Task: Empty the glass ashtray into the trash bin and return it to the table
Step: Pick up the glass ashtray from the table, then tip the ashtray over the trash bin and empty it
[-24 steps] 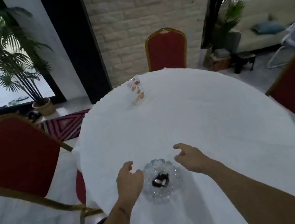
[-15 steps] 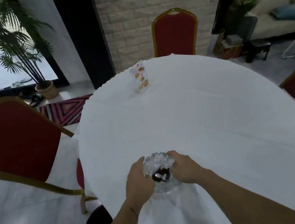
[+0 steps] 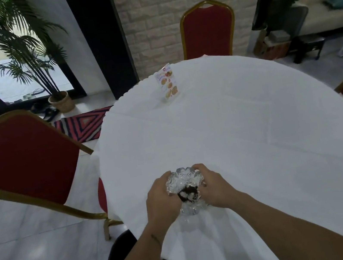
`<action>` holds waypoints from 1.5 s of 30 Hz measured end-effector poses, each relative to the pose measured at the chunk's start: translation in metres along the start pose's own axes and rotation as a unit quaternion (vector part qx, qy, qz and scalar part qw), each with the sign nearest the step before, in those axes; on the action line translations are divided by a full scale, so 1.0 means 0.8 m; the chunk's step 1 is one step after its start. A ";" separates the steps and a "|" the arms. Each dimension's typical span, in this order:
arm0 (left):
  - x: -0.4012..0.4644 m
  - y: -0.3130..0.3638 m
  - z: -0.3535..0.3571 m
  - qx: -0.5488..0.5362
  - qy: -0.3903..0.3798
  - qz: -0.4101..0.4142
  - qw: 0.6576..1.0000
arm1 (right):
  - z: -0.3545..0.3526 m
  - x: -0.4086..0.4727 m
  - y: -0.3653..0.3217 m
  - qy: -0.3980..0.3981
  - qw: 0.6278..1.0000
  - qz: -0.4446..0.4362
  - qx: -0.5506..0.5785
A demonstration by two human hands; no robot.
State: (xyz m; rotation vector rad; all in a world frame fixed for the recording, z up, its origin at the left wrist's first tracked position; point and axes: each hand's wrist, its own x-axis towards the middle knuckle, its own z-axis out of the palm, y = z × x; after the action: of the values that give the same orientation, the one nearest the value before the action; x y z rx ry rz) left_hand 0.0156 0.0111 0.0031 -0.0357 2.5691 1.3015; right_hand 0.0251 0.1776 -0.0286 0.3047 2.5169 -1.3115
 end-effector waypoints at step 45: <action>-0.051 -0.401 -0.289 0.019 -0.045 0.112 0.993 | 0.467 -0.042 -0.128 0.097 0.994 -0.007 0.054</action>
State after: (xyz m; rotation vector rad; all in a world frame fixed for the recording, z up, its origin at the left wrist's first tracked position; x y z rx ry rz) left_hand 0.0485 -0.3688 -0.1100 0.3200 2.5780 1.2964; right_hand 0.0814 -0.1895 -0.1425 0.4587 2.6132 -1.4916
